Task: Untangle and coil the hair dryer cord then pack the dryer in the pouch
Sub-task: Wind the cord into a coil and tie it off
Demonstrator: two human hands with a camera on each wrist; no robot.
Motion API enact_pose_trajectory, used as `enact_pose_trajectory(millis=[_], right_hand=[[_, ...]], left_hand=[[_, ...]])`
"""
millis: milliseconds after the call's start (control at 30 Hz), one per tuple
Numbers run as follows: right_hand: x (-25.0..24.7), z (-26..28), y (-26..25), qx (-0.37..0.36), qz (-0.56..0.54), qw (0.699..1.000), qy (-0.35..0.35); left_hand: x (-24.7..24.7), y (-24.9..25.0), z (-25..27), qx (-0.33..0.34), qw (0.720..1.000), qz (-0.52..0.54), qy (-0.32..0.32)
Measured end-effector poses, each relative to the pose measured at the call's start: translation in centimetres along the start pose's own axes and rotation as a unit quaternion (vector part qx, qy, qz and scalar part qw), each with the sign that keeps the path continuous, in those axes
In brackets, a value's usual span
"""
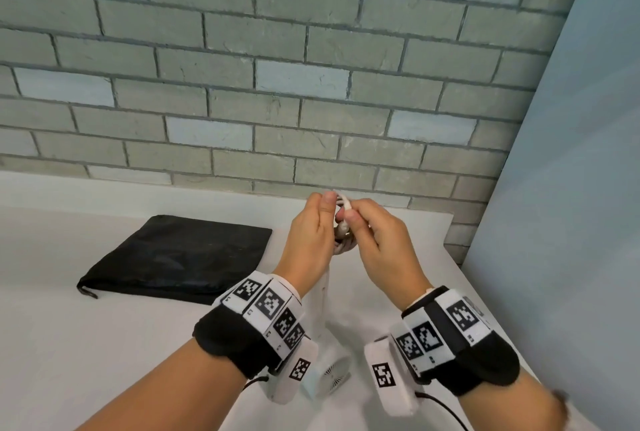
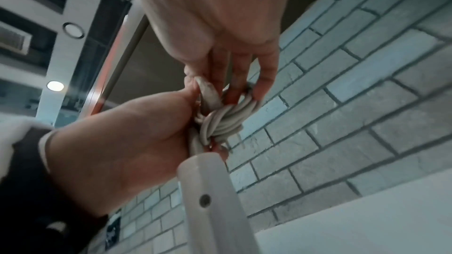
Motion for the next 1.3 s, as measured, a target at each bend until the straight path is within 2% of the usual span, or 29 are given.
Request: enact_pose_trajectory(millis=[100,200,300,467,633,700,800,833,900,967,1000,1067,1133,1300], right_hand=[[-0.2,-0.1,0.3,0.052,-0.1,0.992,0.054],[-0.1,0.0,1.5,0.141,-0.22,0.962,0.081],[-0.1,0.0,2.7,0.2,-0.268,0.938,0.094],[-1.3,-1.3,0.7,0.108,-0.093,0.987,0.075],[-1.0,-1.5,1.0,0.151,-0.165,0.974,0.027],[-1.4,-1.9,0.5,0.133,-0.131,0.982,0.014],[-2.8,-2.2,-0.5,0.068,-0.03,0.996,0.058],[-3.1,-2.3,-0.8,0.048,0.006,0.997,0.052],[-2.9,-2.6,-0.9,0.016,0.06,0.998,-0.025],[-2.6,-2.6,-0.5,-0.01,0.107,0.987,-0.123],[-2.7,-2.6,-0.3,-0.026,0.131,0.98,-0.146],[-3.2,-2.8,-0.3,-0.06,0.166,0.975,-0.135],[-3.7,-3.0,-0.8,-0.093,0.193,0.973,-0.09],[-3.6,-2.9,-0.1,-0.107,0.213,0.969,-0.063]], left_hand=[[-0.4,0.6,-0.2,0.02,0.999,-0.033,0.016],[-0.1,0.4,-0.5,0.032,0.995,-0.099,0.005],[0.4,-0.1,-0.4,0.047,0.988,-0.149,-0.011],[0.7,0.5,-0.4,0.095,0.979,-0.178,-0.026],[0.4,0.6,0.0,0.126,0.969,-0.211,-0.024],[0.5,0.7,-0.1,0.13,0.966,-0.22,-0.034],[0.7,0.8,-0.2,0.117,0.971,-0.203,-0.054],[0.5,0.6,-0.2,0.103,0.975,-0.188,-0.062],[-0.3,-0.1,-0.5,0.068,0.984,-0.151,-0.069],[-1.1,-0.7,-0.5,0.043,0.988,-0.124,-0.077],[-1.2,-0.8,-0.3,0.038,0.988,-0.119,-0.088],[-0.9,-0.6,0.3,0.041,0.986,-0.116,-0.112],[-0.4,-0.3,0.6,0.047,0.984,-0.109,-0.135],[0.0,0.2,1.0,0.066,0.97,-0.12,-0.203]])
Point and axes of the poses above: each hand's wrist, its own z-axis away from the middle knuckle, its own x-axis out of the palm, y = z × x, the point moved 8 cm from there along -z, towards the middle knuckle, and after that the axes turned 1 degree about -z, right-handed, at the moved point
